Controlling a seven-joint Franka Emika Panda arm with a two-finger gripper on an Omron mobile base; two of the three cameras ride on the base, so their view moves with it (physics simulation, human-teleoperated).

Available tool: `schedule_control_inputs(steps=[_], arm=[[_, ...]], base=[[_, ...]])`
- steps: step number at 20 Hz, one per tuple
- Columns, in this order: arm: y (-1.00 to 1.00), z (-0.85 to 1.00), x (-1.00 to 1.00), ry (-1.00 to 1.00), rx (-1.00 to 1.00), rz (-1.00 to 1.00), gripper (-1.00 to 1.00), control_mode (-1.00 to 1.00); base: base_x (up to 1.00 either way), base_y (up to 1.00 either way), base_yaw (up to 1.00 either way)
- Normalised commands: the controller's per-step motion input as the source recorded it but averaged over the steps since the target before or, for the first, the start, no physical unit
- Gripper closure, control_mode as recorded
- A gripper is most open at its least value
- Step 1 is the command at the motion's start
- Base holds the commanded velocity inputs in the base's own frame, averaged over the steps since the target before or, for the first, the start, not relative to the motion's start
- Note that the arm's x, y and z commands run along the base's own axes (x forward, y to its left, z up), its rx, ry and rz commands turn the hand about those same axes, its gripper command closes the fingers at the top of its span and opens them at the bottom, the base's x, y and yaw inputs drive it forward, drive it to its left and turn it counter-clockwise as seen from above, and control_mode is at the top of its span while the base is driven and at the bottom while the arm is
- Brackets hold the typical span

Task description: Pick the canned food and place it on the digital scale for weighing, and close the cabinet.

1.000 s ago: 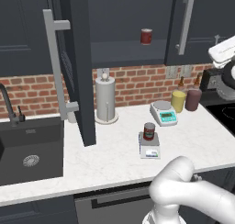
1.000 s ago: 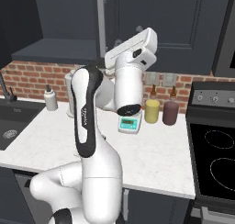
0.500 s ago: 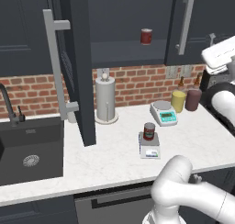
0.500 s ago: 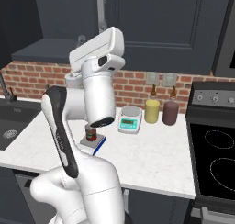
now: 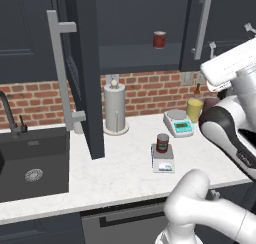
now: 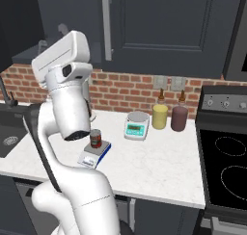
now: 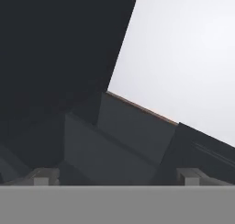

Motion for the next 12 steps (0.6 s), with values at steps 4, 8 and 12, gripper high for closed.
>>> schedule_control_inputs(steps=[4, 8, 12], arm=[[1.0, -0.58, 0.0, 0.0, 0.15, 0.04, -1.0, -1.0], [1.0, -0.41, 0.0, 0.02, 0.08, 0.03, -1.0, -1.0], [1.0, -0.34, 0.02, 0.02, 0.01, 0.02, -1.0, -1.0]], base=[[0.0, 0.0, 0.0], [0.0, 0.0, 0.0], [0.0, 0.0, 0.0]])
